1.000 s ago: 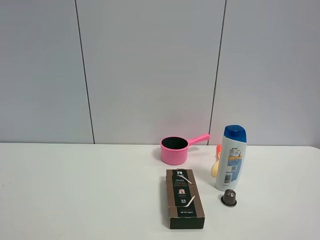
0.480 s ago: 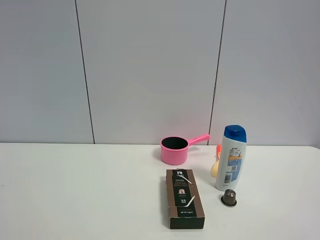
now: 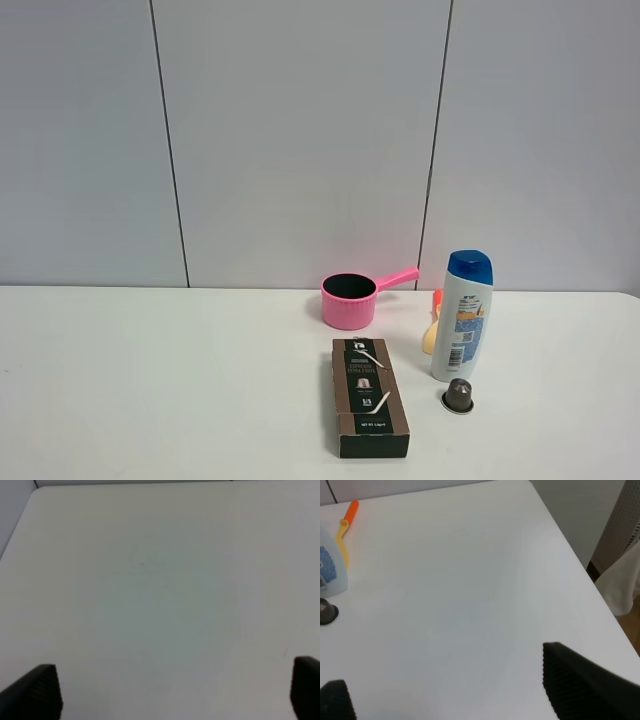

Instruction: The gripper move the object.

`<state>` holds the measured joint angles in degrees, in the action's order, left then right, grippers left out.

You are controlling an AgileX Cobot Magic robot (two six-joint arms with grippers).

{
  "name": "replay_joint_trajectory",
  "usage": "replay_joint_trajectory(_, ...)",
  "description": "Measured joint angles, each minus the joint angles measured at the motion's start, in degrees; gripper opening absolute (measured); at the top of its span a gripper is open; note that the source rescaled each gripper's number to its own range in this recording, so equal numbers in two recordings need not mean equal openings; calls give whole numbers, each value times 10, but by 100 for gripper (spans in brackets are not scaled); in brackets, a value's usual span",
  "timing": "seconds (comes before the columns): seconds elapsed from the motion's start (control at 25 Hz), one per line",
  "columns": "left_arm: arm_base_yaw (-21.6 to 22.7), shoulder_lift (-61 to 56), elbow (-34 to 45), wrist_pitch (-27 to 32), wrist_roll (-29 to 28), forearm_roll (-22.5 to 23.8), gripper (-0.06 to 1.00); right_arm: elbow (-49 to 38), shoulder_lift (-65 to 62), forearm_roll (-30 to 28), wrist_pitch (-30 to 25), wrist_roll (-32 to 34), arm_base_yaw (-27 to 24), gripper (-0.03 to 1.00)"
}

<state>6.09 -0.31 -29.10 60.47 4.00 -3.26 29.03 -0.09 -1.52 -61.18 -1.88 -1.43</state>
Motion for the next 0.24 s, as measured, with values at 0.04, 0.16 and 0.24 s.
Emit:
replay_joint_trajectory(0.04,0,0,0,0,0,0,85,0,0,0,0,0,0,100)
replay_joint_trajectory(0.16,0,0,0,0,0,0,85,0,0,0,0,0,0,100)
replay_joint_trajectory(0.24,0,0,0,0,0,0,85,0,0,0,0,0,0,100)
